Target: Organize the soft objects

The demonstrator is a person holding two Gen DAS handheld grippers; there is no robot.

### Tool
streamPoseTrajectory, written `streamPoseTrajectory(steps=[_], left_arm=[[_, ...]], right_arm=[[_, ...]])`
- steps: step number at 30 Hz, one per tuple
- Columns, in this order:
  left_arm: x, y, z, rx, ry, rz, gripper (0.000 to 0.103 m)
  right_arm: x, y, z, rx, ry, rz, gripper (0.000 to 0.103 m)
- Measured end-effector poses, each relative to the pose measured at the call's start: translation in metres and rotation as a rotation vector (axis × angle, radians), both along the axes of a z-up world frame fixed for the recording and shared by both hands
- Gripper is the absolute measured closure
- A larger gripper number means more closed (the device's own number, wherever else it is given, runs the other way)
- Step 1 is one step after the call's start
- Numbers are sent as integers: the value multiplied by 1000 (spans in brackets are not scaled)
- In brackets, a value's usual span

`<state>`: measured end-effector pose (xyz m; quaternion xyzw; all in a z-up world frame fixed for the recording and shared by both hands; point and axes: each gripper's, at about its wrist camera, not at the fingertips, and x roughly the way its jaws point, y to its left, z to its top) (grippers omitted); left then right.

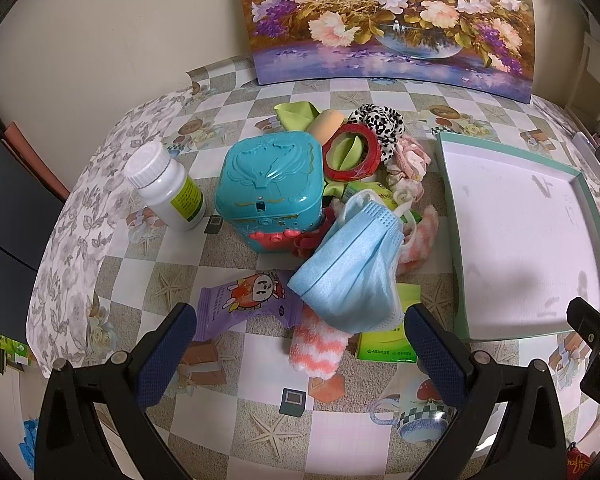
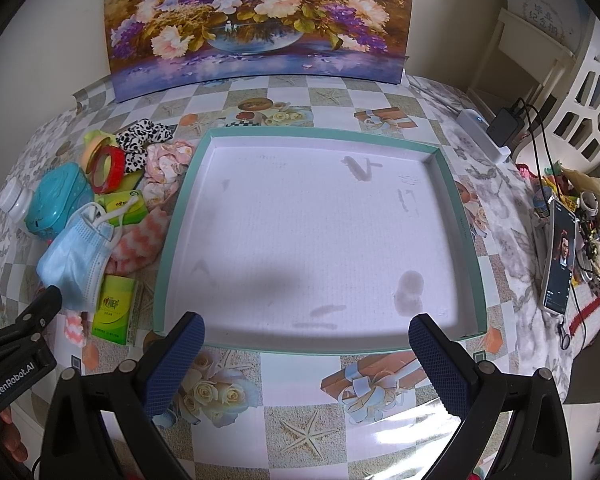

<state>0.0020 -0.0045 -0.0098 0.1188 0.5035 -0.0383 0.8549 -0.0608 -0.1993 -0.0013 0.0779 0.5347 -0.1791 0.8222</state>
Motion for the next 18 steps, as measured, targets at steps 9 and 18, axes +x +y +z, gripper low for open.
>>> streamPoseTrajectory(steps=[9, 18], left_arm=[[0, 0, 0, 0, 0, 0, 0], [2, 18, 4, -36, -19, 71, 0]], right_arm=[[0, 1, 0, -1, 0, 2, 0], [1, 8, 2, 21, -28, 34, 0]])
